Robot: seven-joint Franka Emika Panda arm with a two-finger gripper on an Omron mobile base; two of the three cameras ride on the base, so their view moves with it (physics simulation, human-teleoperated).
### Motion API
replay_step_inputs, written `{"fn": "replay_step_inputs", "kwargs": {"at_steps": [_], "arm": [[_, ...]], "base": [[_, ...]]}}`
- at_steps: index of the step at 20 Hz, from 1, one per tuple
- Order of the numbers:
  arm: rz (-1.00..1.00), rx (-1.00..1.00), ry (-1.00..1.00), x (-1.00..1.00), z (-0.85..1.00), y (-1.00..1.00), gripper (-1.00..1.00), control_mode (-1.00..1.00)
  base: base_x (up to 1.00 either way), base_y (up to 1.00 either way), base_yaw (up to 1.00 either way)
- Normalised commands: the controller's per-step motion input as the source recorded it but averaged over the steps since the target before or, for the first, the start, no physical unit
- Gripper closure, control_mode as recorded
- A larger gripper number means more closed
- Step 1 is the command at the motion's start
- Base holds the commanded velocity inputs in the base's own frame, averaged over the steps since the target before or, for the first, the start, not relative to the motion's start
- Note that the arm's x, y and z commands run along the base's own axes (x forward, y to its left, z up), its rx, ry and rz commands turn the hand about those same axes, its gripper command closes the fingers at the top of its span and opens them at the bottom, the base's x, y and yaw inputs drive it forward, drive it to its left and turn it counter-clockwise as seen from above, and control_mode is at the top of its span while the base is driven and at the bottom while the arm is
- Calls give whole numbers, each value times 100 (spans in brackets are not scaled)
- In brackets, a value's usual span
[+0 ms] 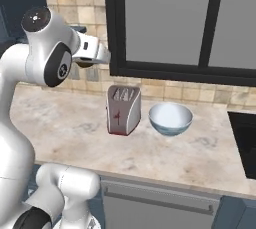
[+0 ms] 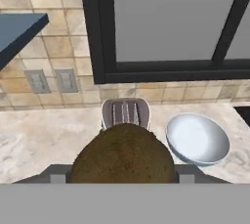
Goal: Pick the kiwis from the cabinet and place them in one bowl. Pick the lemon from the sink and place it in the other bowl.
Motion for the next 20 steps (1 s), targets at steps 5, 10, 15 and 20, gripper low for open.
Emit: {"fn": "replay_step_inputs", "kwargs": {"at_steps": [5, 10, 15, 20], "arm": [[0, 0, 0, 0, 0, 0, 100, 100], [-1, 6, 2, -4, -3, -57, 100, -100], [-8, 8, 17, 1, -20, -48, 100, -100], [-4, -6, 19, 45, -22, -5, 100, -100]], "base": [[-8, -84, 0], [-2, -17, 0], [0, 0, 0], [0, 0, 0]]}}
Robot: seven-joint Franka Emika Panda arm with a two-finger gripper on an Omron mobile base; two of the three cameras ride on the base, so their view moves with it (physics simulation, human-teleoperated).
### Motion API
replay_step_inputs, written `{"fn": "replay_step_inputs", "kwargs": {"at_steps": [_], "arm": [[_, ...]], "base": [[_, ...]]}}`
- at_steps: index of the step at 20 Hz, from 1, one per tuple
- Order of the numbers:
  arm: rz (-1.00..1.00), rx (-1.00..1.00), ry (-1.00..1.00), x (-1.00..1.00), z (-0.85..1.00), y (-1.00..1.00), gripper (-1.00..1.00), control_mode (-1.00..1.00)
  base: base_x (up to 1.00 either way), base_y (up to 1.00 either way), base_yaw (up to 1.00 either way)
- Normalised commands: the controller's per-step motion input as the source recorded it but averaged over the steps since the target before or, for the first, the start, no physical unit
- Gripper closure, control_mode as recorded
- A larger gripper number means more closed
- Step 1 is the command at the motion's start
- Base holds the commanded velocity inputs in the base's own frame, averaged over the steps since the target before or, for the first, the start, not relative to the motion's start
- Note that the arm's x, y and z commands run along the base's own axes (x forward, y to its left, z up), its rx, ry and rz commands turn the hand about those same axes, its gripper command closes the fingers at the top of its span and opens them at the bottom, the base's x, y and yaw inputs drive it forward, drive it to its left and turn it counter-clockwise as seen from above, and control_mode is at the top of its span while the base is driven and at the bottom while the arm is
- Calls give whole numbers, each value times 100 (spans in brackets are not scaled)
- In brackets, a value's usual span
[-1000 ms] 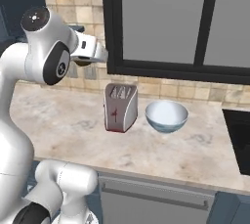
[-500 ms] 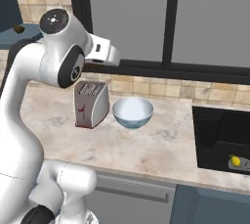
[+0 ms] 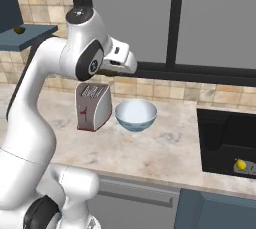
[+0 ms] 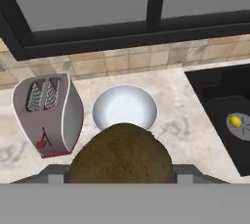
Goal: Pick the kiwis from the cabinet and place them in one bowl. Pick the lemon from the sink and place it in the other bowl.
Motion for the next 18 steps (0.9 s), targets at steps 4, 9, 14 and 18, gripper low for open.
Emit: {"fn": "replay_step_inputs", "kwargs": {"at_steps": [4, 9, 14, 18], "arm": [[2, -10, 21, 67, -52, 0, 100, -100], [6, 0, 9, 50, -58, 0, 100, -100], [10, 0, 10, 34, -51, -5, 100, -100], [8, -2, 12, 21, -69, -6, 100, -100]], "base": [[0, 0, 0], [0, 0, 0], [0, 0, 0], [0, 0, 0]]}}
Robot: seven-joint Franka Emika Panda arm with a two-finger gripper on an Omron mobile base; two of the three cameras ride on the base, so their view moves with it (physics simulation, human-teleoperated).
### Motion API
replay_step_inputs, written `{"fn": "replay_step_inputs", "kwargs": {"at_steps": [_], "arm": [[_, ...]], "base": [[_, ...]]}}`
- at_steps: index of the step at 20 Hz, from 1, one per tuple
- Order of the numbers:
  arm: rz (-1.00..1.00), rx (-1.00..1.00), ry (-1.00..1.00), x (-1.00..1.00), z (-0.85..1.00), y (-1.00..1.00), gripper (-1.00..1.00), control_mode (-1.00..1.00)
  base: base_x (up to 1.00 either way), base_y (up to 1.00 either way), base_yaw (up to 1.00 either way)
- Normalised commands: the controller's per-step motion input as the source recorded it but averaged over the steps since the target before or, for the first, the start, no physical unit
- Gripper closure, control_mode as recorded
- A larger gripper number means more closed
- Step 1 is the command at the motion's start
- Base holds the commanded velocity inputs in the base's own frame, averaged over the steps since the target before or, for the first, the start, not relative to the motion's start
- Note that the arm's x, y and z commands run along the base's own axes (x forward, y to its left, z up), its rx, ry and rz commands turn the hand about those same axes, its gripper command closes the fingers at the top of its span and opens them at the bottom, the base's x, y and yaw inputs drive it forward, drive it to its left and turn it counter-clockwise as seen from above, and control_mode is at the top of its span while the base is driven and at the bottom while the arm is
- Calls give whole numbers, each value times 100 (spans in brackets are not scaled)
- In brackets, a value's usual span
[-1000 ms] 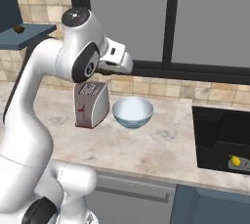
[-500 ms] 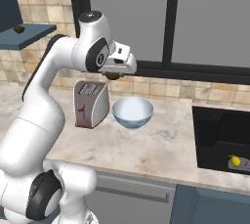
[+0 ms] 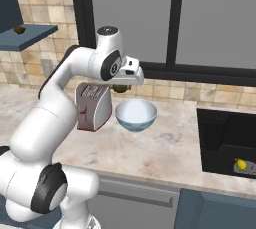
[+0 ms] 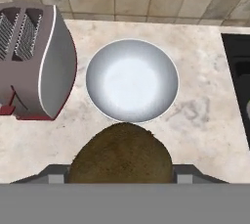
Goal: Pick the kiwis from the cabinet and place them in one bowl. Pick the lemon from the sink and place it in the other bowl.
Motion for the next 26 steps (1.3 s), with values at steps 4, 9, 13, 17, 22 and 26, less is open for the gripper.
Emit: {"fn": "replay_step_inputs", "kwargs": {"at_steps": [4, 9, 13, 17, 22, 26], "arm": [[9, -5, 8, 33, -59, -2, 100, -100], [9, -3, 4, 36, -49, -3, 100, -100], [9, 0, 0, 38, -32, -14, 100, -100], [10, 0, 0, 43, -32, -16, 100, -100], [11, -3, 7, 33, -44, -2, 100, -100], [10, -4, 11, 24, -52, 0, 100, -100]], "base": [[0, 0, 0], [0, 0, 0], [0, 0, 0], [0, 0, 0], [0, 0, 0], [0, 0, 0]]}}
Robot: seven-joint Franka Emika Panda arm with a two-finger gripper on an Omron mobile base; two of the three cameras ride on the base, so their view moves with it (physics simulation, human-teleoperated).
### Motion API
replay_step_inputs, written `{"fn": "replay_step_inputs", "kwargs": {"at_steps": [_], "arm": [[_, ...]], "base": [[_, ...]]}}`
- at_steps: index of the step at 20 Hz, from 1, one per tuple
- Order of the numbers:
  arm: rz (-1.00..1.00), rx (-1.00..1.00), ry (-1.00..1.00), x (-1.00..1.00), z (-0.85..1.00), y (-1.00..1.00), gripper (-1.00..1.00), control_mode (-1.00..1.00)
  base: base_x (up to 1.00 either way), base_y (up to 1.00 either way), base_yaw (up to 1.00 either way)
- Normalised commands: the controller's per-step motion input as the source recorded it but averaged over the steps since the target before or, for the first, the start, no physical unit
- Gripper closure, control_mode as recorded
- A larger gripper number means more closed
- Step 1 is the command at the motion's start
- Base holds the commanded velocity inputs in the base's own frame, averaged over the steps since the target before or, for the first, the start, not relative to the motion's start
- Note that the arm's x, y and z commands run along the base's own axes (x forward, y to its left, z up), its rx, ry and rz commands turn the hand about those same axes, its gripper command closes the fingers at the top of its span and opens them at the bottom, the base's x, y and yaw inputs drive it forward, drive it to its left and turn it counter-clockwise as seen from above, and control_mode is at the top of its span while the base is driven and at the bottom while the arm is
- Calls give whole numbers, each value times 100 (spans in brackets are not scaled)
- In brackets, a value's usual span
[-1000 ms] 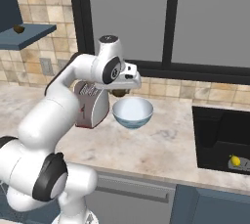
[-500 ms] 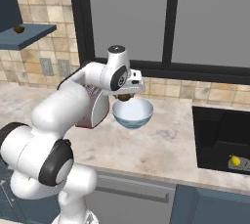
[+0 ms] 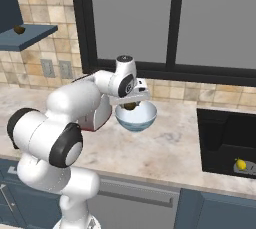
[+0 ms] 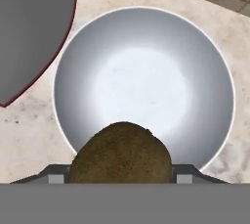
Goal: Pick the kiwis from the cabinet and place them in one bowl. Pick the lemon from the sink and place it in the other bowl.
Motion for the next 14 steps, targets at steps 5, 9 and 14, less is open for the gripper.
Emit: {"fn": "replay_step_inputs", "kwargs": {"at_steps": [5, 9, 14], "arm": [[9, -3, 5, 22, -43, 0, 100, -100], [8, -1, 1, 27, -35, -6, 100, -100], [7, 0, 2, 19, -24, -1, 100, -100]], "base": [[0, 0, 0], [0, 0, 0], [0, 0, 0]]}}
